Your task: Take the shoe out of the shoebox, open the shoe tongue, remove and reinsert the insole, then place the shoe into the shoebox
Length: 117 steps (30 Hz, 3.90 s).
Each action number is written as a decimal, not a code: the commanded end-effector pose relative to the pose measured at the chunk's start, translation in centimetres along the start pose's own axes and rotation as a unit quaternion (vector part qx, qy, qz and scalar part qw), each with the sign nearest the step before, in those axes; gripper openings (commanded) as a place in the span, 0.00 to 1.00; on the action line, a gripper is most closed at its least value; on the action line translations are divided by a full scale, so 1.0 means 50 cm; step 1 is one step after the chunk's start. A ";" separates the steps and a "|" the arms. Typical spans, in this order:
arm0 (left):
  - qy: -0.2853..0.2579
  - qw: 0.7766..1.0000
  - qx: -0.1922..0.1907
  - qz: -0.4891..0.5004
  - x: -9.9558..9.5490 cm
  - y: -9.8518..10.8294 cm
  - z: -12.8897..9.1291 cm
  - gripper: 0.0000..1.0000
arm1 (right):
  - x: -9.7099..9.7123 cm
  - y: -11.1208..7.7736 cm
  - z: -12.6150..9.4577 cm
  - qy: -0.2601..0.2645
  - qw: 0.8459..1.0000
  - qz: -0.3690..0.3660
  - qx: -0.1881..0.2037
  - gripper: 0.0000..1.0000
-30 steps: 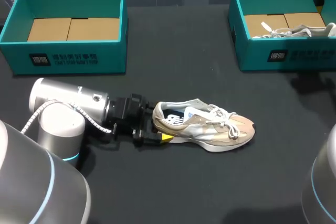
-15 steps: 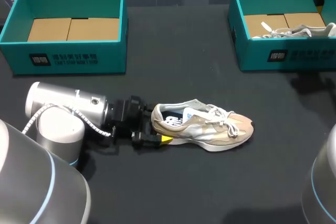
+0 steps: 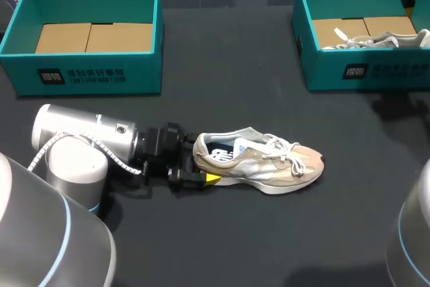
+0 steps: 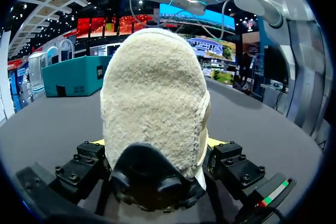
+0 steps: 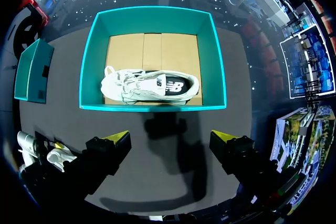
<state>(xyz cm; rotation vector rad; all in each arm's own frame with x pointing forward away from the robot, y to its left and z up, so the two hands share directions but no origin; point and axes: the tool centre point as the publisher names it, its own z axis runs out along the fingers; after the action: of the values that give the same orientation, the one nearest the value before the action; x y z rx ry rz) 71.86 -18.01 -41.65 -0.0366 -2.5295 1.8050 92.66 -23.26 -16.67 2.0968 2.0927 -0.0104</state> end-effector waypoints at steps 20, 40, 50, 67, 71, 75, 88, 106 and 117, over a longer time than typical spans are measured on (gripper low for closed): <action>-0.001 1.000 -0.001 0.000 0.003 0.000 -0.003 0.00 | 0.199 -0.092 0.001 -0.007 0.999 0.024 0.026 1.00; -0.001 1.000 -0.001 0.000 0.003 0.000 -0.003 0.00 | 0.482 -0.294 -0.053 0.007 0.998 0.064 0.019 1.00; -0.001 1.000 -0.001 0.000 0.003 0.000 -0.003 0.00 | 0.482 -0.294 -0.053 0.007 0.998 0.064 0.019 1.00; -0.001 1.000 -0.001 0.000 0.003 0.000 -0.003 0.00 | 0.703 -0.402 0.017 -0.035 0.997 0.055 0.034 1.00; -0.001 1.000 -0.001 0.000 0.003 0.000 -0.003 0.00 | 0.703 -0.402 0.017 -0.035 0.997 0.055 0.034 1.00; -0.001 1.000 -0.001 0.000 0.003 0.000 -0.003 0.00 | 0.703 -0.402 0.017 -0.035 0.997 0.055 0.034 1.00; -0.001 1.000 -0.001 0.000 0.003 0.000 -0.003 0.00 | 0.758 -0.414 0.060 -0.071 0.993 0.087 0.035 1.00; -0.001 1.000 -0.001 0.000 0.003 0.000 -0.003 0.00 | 0.833 -0.457 0.118 -0.098 0.988 0.110 0.054 1.00; -0.001 1.000 -0.001 0.000 0.003 0.000 -0.003 0.00 | 0.857 -0.477 0.154 -0.132 0.984 0.111 0.048 1.00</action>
<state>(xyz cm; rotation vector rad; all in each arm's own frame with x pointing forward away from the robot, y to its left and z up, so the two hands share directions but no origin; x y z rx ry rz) 71.80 -17.93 -41.64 -0.0351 -2.5299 1.8064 70.94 16.42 -31.73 2.1824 1.9545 -0.2717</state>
